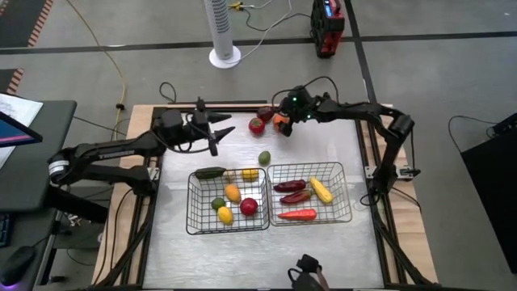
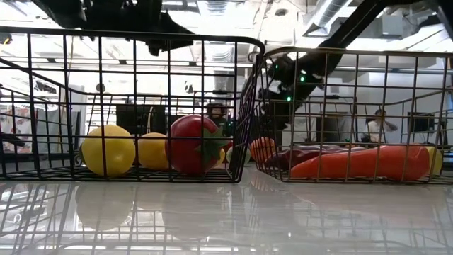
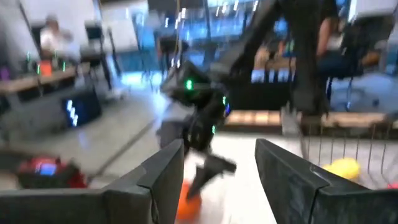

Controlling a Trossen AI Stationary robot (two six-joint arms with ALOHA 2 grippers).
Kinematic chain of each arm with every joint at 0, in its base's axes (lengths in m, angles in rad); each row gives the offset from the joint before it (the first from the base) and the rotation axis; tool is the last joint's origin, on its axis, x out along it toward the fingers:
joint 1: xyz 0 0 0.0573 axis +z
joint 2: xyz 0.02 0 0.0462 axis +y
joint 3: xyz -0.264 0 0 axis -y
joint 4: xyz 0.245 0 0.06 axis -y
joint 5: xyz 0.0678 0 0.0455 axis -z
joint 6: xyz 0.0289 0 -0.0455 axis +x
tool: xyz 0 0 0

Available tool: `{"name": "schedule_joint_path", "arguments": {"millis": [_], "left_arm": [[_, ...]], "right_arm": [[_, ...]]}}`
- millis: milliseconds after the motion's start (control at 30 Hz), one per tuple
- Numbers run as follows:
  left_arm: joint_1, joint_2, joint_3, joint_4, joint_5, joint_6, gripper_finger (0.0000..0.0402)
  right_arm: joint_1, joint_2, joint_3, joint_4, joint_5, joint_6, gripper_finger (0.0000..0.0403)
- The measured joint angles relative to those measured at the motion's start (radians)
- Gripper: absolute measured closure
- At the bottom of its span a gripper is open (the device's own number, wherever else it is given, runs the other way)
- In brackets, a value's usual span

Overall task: Sort produce into baskets
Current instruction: Put the orange into the black wire basket

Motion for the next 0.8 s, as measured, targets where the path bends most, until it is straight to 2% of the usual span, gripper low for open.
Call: {"name": "schedule_joint_path", "arguments": {"millis": [133, 300, 800], "left_arm": [[-0.002, -0.048, 0.037, -0.210, -0.083, -0.029, 0.0214], [-0.002, -0.066, 0.066, -0.386, -0.116, -0.058, 0.0214], [-0.002, -0.091, 0.071, -0.426, -0.114, -0.032, 0.0214]], "right_arm": [[0.000, 0.048, 0.000, 0.011, 0.000, 0.008, 0.0006], [0.000, 0.082, 0.002, 0.014, -0.003, 0.012, 0.0013], [0.008, 0.092, 0.003, -0.001, -0.010, 0.034, 0.0052]]}}
